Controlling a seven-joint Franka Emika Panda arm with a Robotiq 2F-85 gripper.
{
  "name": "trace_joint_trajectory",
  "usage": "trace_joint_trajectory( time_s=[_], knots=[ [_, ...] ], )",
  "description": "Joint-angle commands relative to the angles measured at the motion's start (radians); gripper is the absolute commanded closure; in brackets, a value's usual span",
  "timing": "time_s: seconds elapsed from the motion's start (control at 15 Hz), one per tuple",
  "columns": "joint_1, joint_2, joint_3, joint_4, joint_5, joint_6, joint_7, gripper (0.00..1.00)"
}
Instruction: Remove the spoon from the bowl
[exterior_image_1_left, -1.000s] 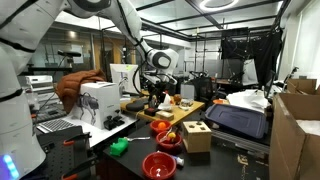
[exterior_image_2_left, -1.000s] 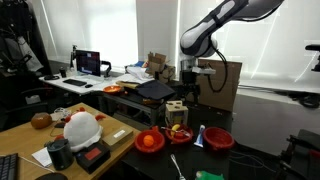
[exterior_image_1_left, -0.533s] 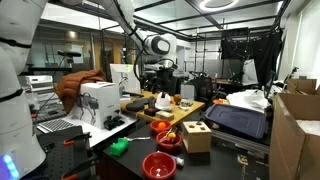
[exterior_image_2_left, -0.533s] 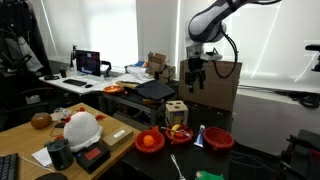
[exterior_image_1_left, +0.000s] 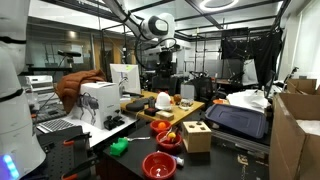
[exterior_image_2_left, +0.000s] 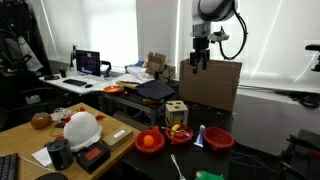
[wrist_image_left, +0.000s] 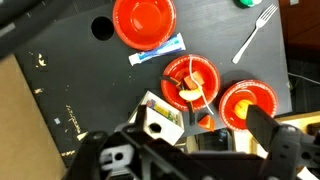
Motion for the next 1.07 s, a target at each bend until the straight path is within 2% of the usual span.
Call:
trace_joint_trajectory(
  time_s=[0.0,0.4,1.0],
  knots=[
    [0.009,-0.085,-0.02,-0.052,-0.037,0.044,0.058,0.0],
    [0.003,-0.16,-0.025,-0.061,-0.037,0.069,0.08,0.0],
    [-0.004,-0.231,-0.02,-0.094,0.016,0.015,0.037,0.0]
  ],
)
